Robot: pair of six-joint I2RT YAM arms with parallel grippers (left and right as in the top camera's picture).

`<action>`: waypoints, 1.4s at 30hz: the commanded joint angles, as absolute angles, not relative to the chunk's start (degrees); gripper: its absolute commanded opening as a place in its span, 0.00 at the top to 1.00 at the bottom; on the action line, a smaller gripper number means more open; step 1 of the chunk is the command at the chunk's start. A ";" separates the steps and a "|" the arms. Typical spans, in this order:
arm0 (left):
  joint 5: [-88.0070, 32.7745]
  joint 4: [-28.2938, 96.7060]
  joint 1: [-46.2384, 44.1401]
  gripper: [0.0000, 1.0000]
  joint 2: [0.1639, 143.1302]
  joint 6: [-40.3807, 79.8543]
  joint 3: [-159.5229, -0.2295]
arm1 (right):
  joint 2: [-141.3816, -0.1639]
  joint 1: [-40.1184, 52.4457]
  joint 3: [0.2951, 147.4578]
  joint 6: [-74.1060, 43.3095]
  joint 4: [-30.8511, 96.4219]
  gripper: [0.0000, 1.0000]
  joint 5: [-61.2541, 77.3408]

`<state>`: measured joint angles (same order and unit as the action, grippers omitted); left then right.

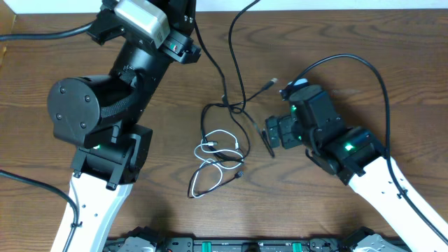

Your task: Untangle cables

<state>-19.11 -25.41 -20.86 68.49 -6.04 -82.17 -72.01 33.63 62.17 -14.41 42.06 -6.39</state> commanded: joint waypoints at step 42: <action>-17.34 -6.07 -19.05 0.93 70.91 -16.25 -83.66 | -77.21 43.59 62.94 -14.39 41.39 0.01 -6.52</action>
